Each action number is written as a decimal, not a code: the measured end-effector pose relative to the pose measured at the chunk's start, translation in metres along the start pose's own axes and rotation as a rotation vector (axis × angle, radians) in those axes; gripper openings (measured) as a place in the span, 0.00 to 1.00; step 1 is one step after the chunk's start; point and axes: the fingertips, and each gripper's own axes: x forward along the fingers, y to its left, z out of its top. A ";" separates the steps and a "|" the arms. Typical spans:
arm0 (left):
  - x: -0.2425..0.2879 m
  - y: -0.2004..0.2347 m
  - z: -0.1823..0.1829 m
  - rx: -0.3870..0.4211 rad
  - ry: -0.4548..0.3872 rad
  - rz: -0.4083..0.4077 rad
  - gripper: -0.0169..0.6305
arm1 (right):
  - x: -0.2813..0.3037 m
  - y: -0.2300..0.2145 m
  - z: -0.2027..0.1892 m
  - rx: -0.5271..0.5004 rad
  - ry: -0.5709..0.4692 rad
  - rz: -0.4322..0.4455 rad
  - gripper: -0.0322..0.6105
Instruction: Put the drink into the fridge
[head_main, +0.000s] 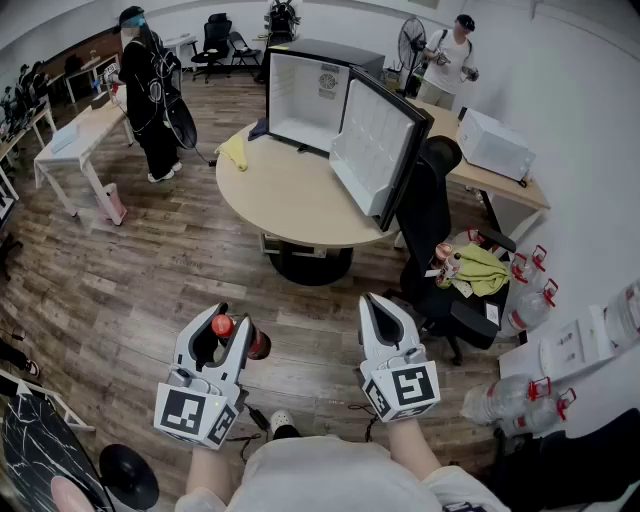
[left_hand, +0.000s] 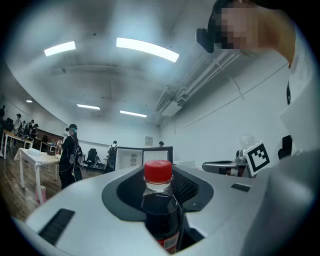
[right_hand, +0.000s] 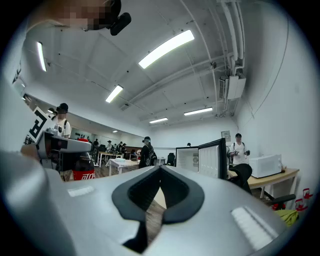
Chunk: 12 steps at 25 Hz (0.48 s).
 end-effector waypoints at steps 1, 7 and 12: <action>0.000 -0.002 0.000 -0.001 0.001 0.001 0.25 | -0.002 -0.001 0.000 0.005 -0.001 -0.002 0.07; -0.001 -0.003 -0.002 -0.002 0.002 0.005 0.25 | -0.005 -0.004 -0.001 0.015 -0.005 -0.009 0.07; 0.001 0.006 -0.001 -0.006 -0.006 0.010 0.25 | 0.002 0.000 -0.003 0.002 0.001 -0.001 0.07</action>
